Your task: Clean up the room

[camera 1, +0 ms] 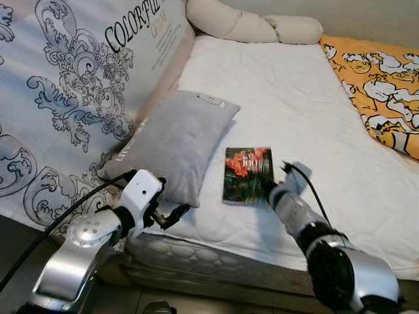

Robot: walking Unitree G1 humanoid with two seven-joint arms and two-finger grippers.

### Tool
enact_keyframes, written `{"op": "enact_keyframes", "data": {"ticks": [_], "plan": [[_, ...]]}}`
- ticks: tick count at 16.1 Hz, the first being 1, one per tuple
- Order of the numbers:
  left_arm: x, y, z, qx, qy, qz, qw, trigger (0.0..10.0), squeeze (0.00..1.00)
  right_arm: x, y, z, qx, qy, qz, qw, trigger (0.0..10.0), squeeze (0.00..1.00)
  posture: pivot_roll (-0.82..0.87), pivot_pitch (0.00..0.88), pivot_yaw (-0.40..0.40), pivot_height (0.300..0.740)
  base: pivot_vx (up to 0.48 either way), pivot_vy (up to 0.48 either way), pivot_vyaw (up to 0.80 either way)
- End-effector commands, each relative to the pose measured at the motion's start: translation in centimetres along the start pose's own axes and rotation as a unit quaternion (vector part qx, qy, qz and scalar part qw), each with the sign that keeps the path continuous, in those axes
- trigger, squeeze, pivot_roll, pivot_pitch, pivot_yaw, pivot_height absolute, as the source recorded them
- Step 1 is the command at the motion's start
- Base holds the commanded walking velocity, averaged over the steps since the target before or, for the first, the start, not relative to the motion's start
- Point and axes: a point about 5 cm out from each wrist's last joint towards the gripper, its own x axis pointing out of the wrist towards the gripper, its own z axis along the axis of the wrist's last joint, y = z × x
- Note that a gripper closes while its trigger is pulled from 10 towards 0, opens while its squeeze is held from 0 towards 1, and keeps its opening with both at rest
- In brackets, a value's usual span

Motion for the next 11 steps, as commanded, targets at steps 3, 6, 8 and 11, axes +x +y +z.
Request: {"op": "enact_keyframes", "data": {"ticks": [3, 6, 8, 11], "plan": [[1.0, -0.1, 0.1, 0.008, -0.002, -0.009, 1.000, 10.0, 0.00, -0.2, -2.3, -1.9, -0.007, 0.020, -0.020, 1.000, 10.0, 1.00, 0.12, 0.000, -0.062, 0.740, 0.000, 0.000, 0.00], [1.4, -0.3, -0.1, 0.012, 0.005, -0.024, 1.000, 10.0, 0.00, -0.4, -3.5, -2.0, 0.001, 0.014, -0.025, 1.000, 10.0, 1.00, 0.10, 0.000, -0.060, 0.740, 0.000, 0.000, 0.00], [1.5, -0.4, -0.5, 0.011, 0.008, -0.033, 0.999, 10.0, 0.00, -0.5, -3.8, -0.5, -0.026, -0.030, 0.049, 0.998, 10.0, 1.00, 0.08, 0.000, -0.056, 0.740, 0.000, 0.000, 0.00], [1.7, -0.6, -0.7, 0.011, 0.012, -0.044, 0.999, 10.0, 0.00, -1.0, -2.3, 0.6, -0.129, -0.043, 0.183, 0.974, 10.0, 1.00, 0.08, 0.000, -0.067, 0.740, 0.000, 0.000, 0.00]]}}
